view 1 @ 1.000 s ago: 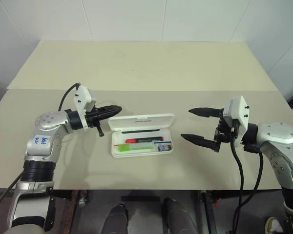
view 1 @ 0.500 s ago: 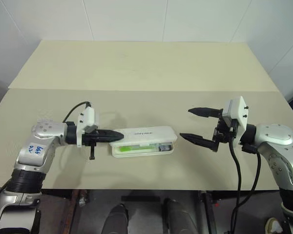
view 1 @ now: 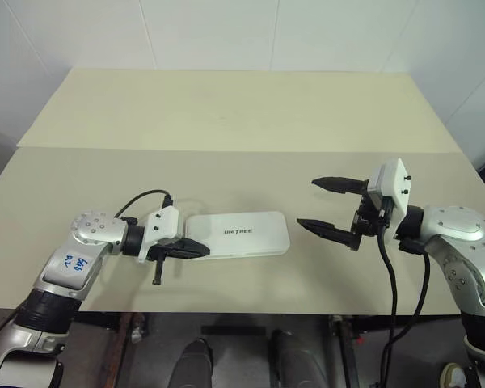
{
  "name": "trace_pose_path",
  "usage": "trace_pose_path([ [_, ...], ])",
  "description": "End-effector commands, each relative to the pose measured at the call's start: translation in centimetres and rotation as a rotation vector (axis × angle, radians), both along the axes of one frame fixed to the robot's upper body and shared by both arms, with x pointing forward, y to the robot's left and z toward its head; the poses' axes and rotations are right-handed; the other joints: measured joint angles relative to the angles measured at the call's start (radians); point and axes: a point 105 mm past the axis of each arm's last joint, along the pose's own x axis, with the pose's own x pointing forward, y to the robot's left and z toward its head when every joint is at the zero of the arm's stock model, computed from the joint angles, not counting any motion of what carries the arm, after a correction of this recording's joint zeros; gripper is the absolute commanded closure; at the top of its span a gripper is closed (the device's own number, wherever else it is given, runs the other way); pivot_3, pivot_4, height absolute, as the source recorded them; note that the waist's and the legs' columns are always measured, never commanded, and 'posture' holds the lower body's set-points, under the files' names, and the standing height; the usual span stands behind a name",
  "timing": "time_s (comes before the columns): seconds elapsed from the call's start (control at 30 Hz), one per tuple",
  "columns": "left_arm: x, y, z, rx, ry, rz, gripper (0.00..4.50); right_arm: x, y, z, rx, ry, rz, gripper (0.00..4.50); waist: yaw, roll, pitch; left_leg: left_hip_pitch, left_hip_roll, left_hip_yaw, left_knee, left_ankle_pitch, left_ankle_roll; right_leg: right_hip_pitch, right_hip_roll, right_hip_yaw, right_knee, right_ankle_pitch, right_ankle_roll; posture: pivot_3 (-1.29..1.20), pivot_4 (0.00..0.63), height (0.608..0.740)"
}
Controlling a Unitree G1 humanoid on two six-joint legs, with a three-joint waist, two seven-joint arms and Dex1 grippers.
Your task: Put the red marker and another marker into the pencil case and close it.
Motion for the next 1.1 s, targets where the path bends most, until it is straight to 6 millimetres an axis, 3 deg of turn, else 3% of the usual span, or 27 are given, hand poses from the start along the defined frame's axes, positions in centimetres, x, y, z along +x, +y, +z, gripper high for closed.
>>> trace_pose_path([
  [0.03, 0.7, 0.4, -1.9, 0.051, 0.053, 0.083, 4.48, -0.7, 0.6, 0.8, 0.013, -0.047, 0.020, 0.00, -0.001, -0.001, 0.000, 0.000, 0.000, 0.000, 0.000, 0.000, 0.000, 0.000, 0.000, 0.000, 0.000, 0.000, -0.001, 0.00, 0.150, 0.740],
  [0.17, 0.8, -0.4, -1.2, -0.019, 0.065, 0.083, 4.48, -0.7, 0.7, 0.7, 0.018, -0.046, 0.021, 0.00, -0.003, -0.001, 0.000, 0.000, 0.000, 0.000, 0.003, 0.001, 0.001, 0.001, 0.000, 0.001, 0.000, 0.000, -0.008, 0.00, 0.150, 0.740],
  [0.33, 0.7, -0.8, 1.4, -0.139, 0.039, 0.051, 4.48, -0.7, 0.8, 0.6, 0.025, -0.039, 0.028, 0.00, -0.003, -0.001, 0.000, -0.001, 0.000, 0.000, 0.004, 0.001, 0.001, 0.001, 0.000, 0.001, -0.001, 0.000, -0.008, 0.00, 0.150, 0.740],
  [0.67, 0.7, 1.7, 8.1, -0.322, -0.165, 0.050, 4.48, -0.4, -0.1, 0.0, 0.017, -0.010, 0.022, 0.00, -0.004, -0.001, 0.000, -0.002, 0.000, 0.000, 0.002, 0.001, 0.001, -0.001, 0.000, 0.001, -0.001, 0.000, -0.008, 0.00, 0.150, 0.740],
  [0.83, 0.4, 2.3, 9.2, -0.341, -0.189, 0.067, 4.48, -0.6, -1.0, -0.4, 0.021, 0.008, -0.013, 0.00, -0.003, -0.001, 0.000, -0.002, 0.000, 0.000, 0.002, 0.001, 0.001, -0.001, 0.000, 0.001, -0.001, 0.000, -0.007, 0.00, 0.150, 0.740],
  [0.93, 0.3, 2.4, 9.3, -0.383, -0.181, 0.085, 3.93, -0.9, -1.7, -0.2, 0.026, 0.005, -0.038, 0.00, -0.003, -0.001, 0.000, -0.003, 0.000, 0.000, 0.002, 0.001, 0.001, -0.001, 0.000, 0.001, -0.001, 0.000, -0.007, 0.00, 0.150, 0.740],
  [1.1, 0.2, 2.1, 8.1, -0.374, -0.168, 0.102, 2.24, -1.0, -2.9, 0.7, 0.030, -0.026, -0.076, 0.00, -0.006, -0.001, 0.000, -0.002, 0.000, 0.000, 0.002, 0.001, 0.001, -0.001, 0.000, 0.001, -0.001, 0.001, -0.007, 0.00, 0.150, 0.740],
])
